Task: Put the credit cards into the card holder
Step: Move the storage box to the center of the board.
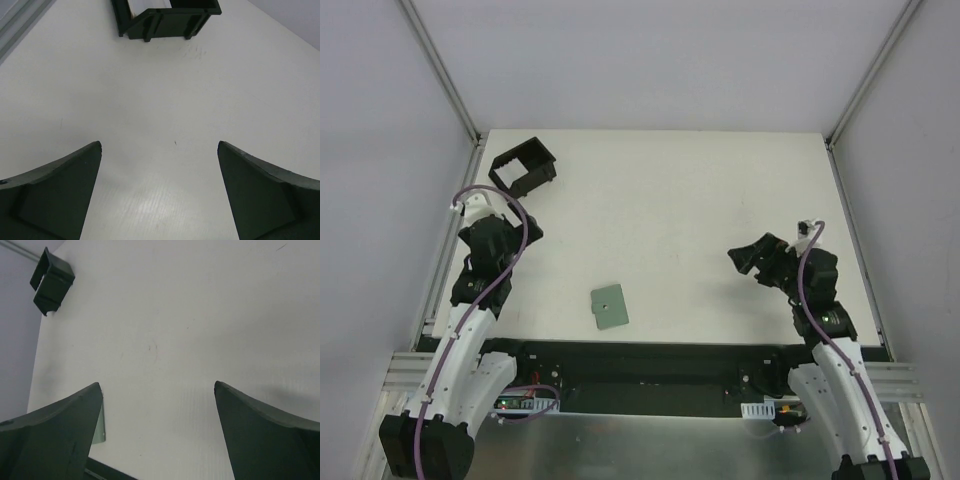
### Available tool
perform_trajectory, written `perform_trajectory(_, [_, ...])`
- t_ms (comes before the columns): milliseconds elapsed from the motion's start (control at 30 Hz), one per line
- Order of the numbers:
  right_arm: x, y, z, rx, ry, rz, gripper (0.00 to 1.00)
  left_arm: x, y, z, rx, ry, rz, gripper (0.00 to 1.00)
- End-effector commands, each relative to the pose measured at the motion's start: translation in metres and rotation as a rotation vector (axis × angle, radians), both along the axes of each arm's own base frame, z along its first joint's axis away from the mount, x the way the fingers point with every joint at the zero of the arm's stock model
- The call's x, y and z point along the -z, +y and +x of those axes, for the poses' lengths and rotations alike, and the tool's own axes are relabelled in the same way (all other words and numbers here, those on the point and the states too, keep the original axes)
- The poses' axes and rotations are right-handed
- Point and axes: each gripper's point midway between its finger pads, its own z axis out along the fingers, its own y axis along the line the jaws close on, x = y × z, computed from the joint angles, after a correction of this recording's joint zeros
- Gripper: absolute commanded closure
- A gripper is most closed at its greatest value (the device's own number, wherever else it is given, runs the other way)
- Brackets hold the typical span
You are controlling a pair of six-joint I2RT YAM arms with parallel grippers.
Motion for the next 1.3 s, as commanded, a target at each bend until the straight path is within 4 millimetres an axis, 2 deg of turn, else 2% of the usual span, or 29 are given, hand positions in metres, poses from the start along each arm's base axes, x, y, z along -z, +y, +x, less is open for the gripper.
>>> perform_trajectory(0, [0.008, 0.041, -0.014, -0.209, 0.103, 0.074, 0.04, -0.003, 0.018, -0.008, -0.141, -0.002, -0.026, 0.01])
perform_trajectory(67, [0.015, 0.050, -0.017, -0.261, 0.141, 0.023, 0.04, 0.002, 0.018, -0.012, -0.155, 0.021, -0.044, 0.01])
perform_trajectory(233, [0.022, 0.074, -0.027, -0.351, 0.196, -0.117, 0.04, -0.008, -0.015, -0.010, 0.036, 0.021, -0.096, 0.01])
perform_trajectory(367, [0.022, 0.104, -0.033, -0.438, 0.204, -0.147, 0.04, -0.009, -0.021, -0.018, 0.041, 0.053, -0.149, 0.01])
perform_trajectory(433, [0.027, 0.116, -0.036, -0.473, 0.230, -0.181, 0.04, -0.003, -0.018, -0.023, -0.015, 0.069, -0.194, 0.01])
perform_trajectory(500, [0.034, 0.125, -0.040, -0.499, 0.256, -0.222, 0.04, 0.000, -0.021, -0.027, 0.016, 0.088, -0.183, 0.01])
perform_trajectory(667, [0.043, 0.141, -0.047, -0.550, 0.309, -0.272, 0.04, -0.010, -0.027, -0.019, 0.104, 0.112, -0.114, 0.01])
perform_trajectory(767, [0.047, 0.147, -0.048, -0.558, 0.321, -0.275, 0.04, -0.028, -0.029, -0.002, 0.135, 0.114, -0.070, 0.01])
perform_trajectory(867, [0.047, 0.146, -0.047, -0.539, 0.338, -0.283, 0.04, -0.050, -0.032, 0.028, 0.179, 0.123, -0.016, 0.01])
perform_trajectory(967, [0.043, 0.142, -0.045, -0.525, 0.336, -0.305, 0.04, -0.060, -0.034, 0.058, 0.216, 0.146, 0.035, 0.01])
perform_trajectory(1167, [0.036, 0.123, -0.039, -0.463, 0.287, -0.368, 0.04, -0.082, -0.020, 0.123, 0.201, 0.143, 0.111, 0.01])
perform_trajectory(1267, [0.033, 0.112, -0.038, -0.436, 0.266, -0.405, 0.04, -0.090, -0.015, 0.155, 0.270, 0.107, 0.042, 0.01])
